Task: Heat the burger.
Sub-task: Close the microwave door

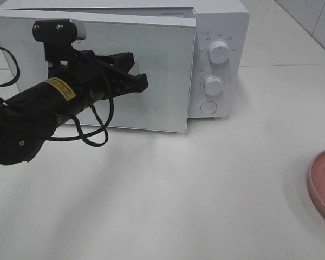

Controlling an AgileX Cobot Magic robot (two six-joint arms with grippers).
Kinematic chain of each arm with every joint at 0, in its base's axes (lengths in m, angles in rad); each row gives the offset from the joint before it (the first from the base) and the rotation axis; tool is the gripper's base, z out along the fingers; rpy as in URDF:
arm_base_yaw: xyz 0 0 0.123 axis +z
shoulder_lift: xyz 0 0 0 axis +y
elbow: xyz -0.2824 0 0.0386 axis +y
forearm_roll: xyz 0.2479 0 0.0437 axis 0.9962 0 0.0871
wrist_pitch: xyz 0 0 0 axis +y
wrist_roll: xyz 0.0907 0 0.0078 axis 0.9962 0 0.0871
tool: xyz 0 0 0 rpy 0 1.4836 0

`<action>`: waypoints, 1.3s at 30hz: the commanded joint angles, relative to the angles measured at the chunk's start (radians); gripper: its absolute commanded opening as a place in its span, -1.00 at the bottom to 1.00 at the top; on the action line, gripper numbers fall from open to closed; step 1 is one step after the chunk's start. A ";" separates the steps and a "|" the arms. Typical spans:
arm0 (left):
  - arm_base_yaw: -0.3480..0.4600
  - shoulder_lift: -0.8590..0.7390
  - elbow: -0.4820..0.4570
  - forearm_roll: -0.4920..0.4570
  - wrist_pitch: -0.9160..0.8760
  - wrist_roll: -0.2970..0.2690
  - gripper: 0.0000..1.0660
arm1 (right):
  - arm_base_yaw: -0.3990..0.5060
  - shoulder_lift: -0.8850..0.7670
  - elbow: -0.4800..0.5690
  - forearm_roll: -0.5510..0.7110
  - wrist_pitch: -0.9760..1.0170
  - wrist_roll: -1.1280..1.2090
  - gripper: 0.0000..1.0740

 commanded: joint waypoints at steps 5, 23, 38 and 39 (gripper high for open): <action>-0.006 0.046 -0.103 -0.013 0.039 0.003 -1.00 | -0.005 -0.025 0.001 0.001 -0.013 -0.011 0.37; 0.015 0.158 -0.248 -0.059 0.063 0.002 -1.00 | -0.005 -0.025 0.001 0.002 -0.013 -0.011 0.37; 0.084 0.165 -0.294 -0.036 0.088 -0.006 -1.00 | -0.005 -0.025 0.001 0.002 -0.013 -0.011 0.37; 0.084 0.164 -0.294 -0.025 0.097 -0.009 -1.00 | -0.005 -0.025 0.001 0.002 -0.013 -0.011 0.37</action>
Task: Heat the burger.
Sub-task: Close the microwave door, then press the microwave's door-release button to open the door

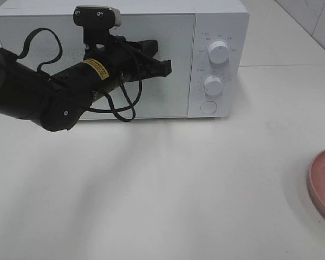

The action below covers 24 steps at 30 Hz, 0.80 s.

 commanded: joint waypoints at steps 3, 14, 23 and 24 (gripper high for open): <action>0.035 -0.002 -0.029 -0.083 0.012 -0.017 -1.00 | -0.005 -0.025 0.001 -0.003 -0.013 -0.011 0.37; -0.063 -0.086 0.038 0.000 0.197 -0.034 -1.00 | -0.005 -0.025 0.001 -0.003 -0.013 -0.011 0.37; -0.158 -0.181 0.095 0.044 0.544 -0.023 -0.10 | -0.005 -0.025 0.001 -0.003 -0.013 -0.011 0.37; -0.171 -0.192 0.095 0.064 0.604 -0.029 0.55 | -0.005 -0.025 0.001 -0.003 -0.013 -0.011 0.37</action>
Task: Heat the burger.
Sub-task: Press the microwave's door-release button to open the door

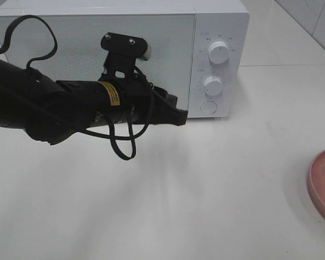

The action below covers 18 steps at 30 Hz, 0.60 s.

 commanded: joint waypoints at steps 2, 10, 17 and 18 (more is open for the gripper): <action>-0.032 -0.039 0.003 0.020 0.166 -0.019 0.90 | -0.005 -0.025 0.001 -0.003 -0.013 -0.011 0.37; -0.051 -0.128 0.003 0.011 0.513 -0.088 0.84 | -0.005 -0.025 0.001 -0.003 -0.013 -0.011 0.37; -0.051 -0.257 0.003 0.014 0.886 -0.086 0.84 | -0.005 -0.025 0.001 -0.003 -0.013 -0.011 0.37; -0.051 -0.257 0.003 0.014 0.886 -0.086 0.84 | -0.005 -0.025 0.001 -0.003 -0.013 -0.011 0.37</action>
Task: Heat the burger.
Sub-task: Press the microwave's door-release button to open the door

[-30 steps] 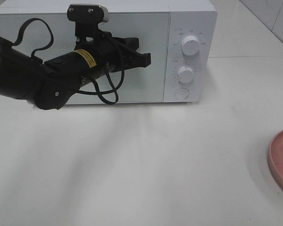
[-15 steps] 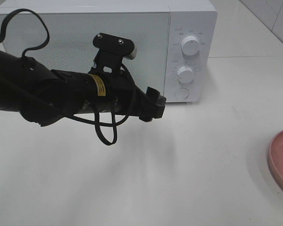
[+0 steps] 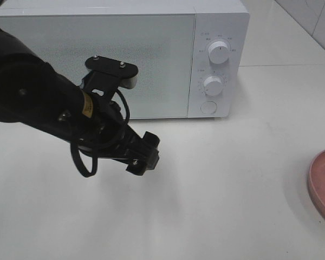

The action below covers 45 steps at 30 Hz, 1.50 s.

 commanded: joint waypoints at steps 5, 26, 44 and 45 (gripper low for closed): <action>-0.006 -0.127 0.003 0.013 0.271 -0.005 0.84 | -0.005 -0.025 0.001 -0.003 -0.013 -0.011 0.37; 0.605 -0.457 0.002 -0.135 0.635 0.290 0.84 | -0.005 -0.025 0.001 -0.003 -0.013 -0.011 0.37; 0.707 -0.779 0.335 -0.127 0.645 0.285 0.84 | -0.005 -0.025 0.001 -0.003 -0.013 -0.011 0.37; 0.707 -0.798 0.353 -0.125 0.641 0.285 0.84 | -0.005 -0.025 0.001 -0.003 -0.013 -0.011 0.37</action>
